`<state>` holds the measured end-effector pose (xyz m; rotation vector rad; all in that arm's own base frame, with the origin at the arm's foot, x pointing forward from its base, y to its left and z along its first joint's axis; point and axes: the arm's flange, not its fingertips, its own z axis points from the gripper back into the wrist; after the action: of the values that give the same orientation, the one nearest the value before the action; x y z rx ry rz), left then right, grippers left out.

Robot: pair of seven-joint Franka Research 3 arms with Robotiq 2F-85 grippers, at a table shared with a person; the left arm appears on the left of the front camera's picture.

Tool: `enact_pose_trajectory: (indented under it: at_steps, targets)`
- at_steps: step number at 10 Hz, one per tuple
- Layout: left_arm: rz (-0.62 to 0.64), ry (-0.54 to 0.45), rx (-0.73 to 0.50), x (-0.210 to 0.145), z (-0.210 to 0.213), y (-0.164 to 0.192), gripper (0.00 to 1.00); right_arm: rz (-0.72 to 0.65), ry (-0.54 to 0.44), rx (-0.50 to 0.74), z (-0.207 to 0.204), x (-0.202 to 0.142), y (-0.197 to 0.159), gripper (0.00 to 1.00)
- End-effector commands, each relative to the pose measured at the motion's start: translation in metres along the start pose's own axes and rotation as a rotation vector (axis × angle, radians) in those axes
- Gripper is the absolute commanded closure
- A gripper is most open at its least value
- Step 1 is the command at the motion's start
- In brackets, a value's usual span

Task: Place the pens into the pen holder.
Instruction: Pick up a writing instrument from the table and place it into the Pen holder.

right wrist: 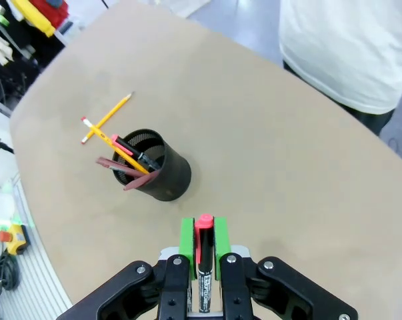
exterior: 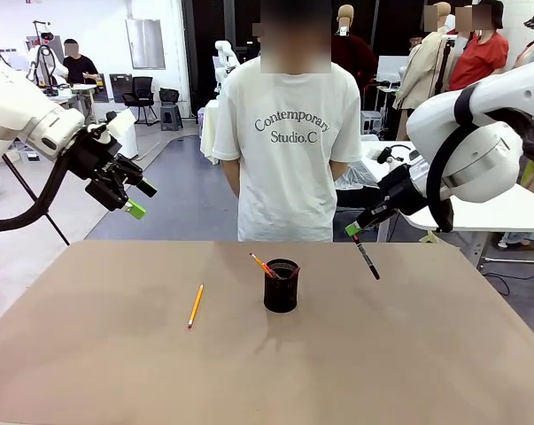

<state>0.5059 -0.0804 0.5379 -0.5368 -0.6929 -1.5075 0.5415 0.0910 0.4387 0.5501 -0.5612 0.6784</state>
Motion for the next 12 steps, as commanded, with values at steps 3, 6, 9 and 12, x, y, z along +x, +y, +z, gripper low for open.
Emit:
enact_pose_trajectory:
  at_steps: [3, 6, 9, 12]
  targets:
    - [0.012, 0.003, 0.004, 0.003, 0.001, 0.0, 0.0, 0.007, 0.013, -0.007, 0.0, 0.002, 0.0, 1.0]
    - [0.012, 0.003, 0.004, 0.003, 0.001, 0.0, 0.0, 0.021, -0.149, 0.149, 0.0, 0.008, -0.001, 1.0]
    - [0.012, 0.003, 0.004, 0.003, 0.001, 0.0, 0.0, 0.122, -0.333, 0.256, 0.005, 0.016, 0.01, 1.0]
    - [0.012, 0.003, 0.004, 0.003, 0.001, 0.0, 0.0, 0.237, -0.462, 0.372, 0.004, 0.018, 0.019, 1.0]
